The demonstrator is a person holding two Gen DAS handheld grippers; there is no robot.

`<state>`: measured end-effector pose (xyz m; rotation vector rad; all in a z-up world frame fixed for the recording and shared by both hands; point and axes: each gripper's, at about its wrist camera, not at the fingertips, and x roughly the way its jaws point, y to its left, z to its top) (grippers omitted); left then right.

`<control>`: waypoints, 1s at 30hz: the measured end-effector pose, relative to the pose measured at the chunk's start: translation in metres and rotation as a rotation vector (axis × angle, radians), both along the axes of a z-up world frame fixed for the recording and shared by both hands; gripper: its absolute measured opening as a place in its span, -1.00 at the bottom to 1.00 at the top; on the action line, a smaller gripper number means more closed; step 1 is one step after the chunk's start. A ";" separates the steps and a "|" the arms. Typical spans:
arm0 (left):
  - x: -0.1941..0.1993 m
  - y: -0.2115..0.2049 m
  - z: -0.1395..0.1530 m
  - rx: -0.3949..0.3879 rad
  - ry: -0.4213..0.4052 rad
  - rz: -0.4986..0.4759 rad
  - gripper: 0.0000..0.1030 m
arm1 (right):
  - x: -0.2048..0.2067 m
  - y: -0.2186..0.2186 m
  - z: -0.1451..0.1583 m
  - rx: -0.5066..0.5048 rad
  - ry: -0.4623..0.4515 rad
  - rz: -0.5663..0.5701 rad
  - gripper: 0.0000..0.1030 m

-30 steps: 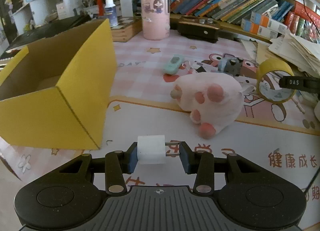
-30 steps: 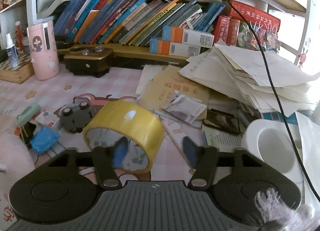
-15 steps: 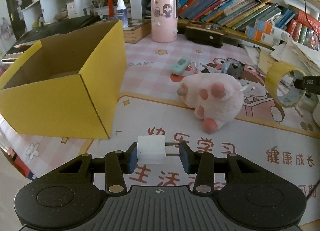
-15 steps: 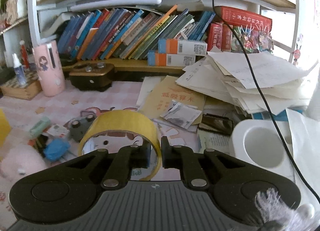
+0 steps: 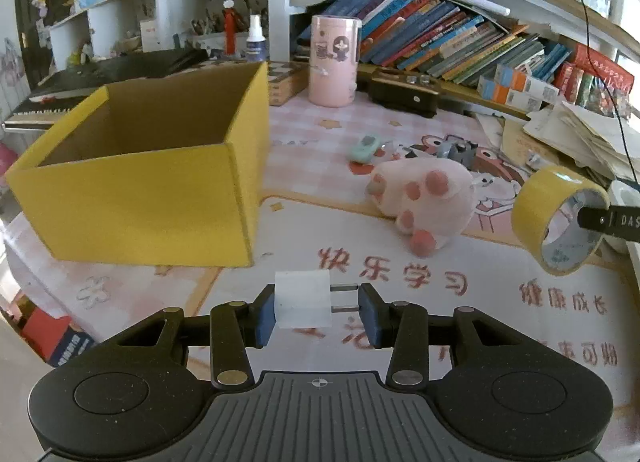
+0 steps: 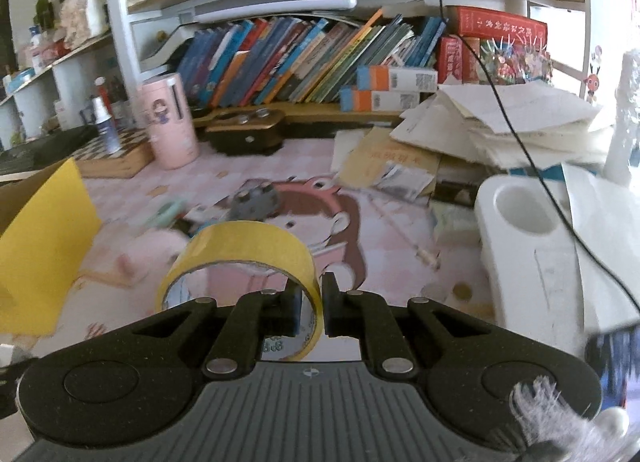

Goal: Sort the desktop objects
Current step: 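Carry the white plug and tape roll with both grippers toward the yellow box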

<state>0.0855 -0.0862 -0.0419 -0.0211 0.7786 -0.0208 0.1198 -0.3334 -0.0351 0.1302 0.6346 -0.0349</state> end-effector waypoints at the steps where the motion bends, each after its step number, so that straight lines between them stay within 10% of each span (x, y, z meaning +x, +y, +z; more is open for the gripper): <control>1: -0.003 0.004 0.001 0.000 -0.001 -0.001 -0.20 | -0.005 0.005 0.000 0.006 0.003 0.005 -0.82; 30: -0.095 0.142 0.010 0.023 -0.040 0.045 -0.20 | -0.119 0.170 -0.009 0.075 0.108 0.228 -0.81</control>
